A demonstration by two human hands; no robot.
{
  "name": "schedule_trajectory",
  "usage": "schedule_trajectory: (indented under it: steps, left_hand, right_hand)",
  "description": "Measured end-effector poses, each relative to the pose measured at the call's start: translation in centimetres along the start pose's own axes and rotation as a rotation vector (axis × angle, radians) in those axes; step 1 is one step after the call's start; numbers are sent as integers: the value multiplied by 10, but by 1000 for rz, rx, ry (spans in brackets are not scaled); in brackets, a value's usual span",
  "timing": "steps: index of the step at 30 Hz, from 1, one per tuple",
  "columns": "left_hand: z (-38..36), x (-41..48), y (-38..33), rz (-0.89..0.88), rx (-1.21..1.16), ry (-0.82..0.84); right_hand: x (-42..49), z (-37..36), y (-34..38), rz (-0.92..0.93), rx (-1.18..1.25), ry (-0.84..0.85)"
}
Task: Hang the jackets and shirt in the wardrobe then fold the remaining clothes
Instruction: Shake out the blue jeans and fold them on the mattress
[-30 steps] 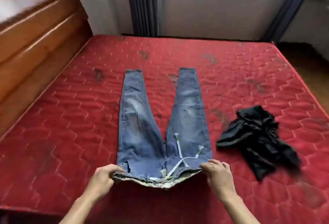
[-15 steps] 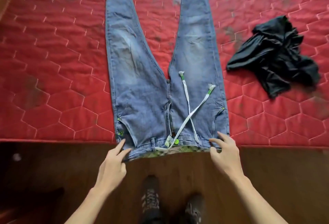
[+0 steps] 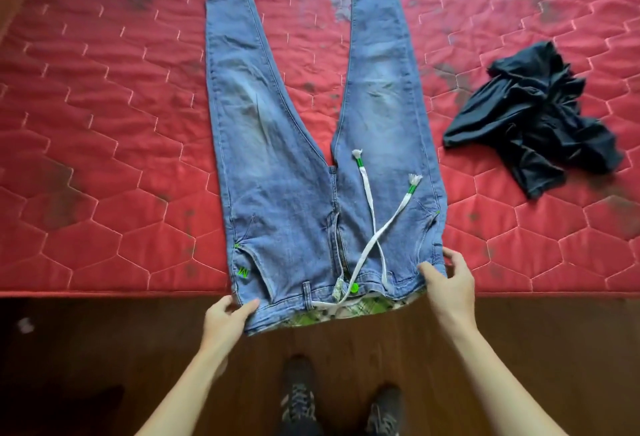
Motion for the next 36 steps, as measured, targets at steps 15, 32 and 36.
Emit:
schedule_trajectory:
  steps: [15, 32, 36]
  left_hand:
    - [-13, -25, -25, 316, -425, 257]
    - [18, -10, -19, -192, 207, -159]
    - [12, -7, -15, -191, 327, -119]
  right_hand:
    - [-206, -204, 114, 1020, -413, 569]
    - [-146, -159, 41, 718, -379, 305]
    - [-112, -149, 32, 534, -498, 153]
Point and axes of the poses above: each hand's wrist, its own x-axis towards the middle knuckle, its own z-axis out of the back of the hand, y = z × x, the point moved 8 cm from there along x, towards the middle knuckle, and after that the axes turned 11 degrees about -y, right-handed, at the moved point
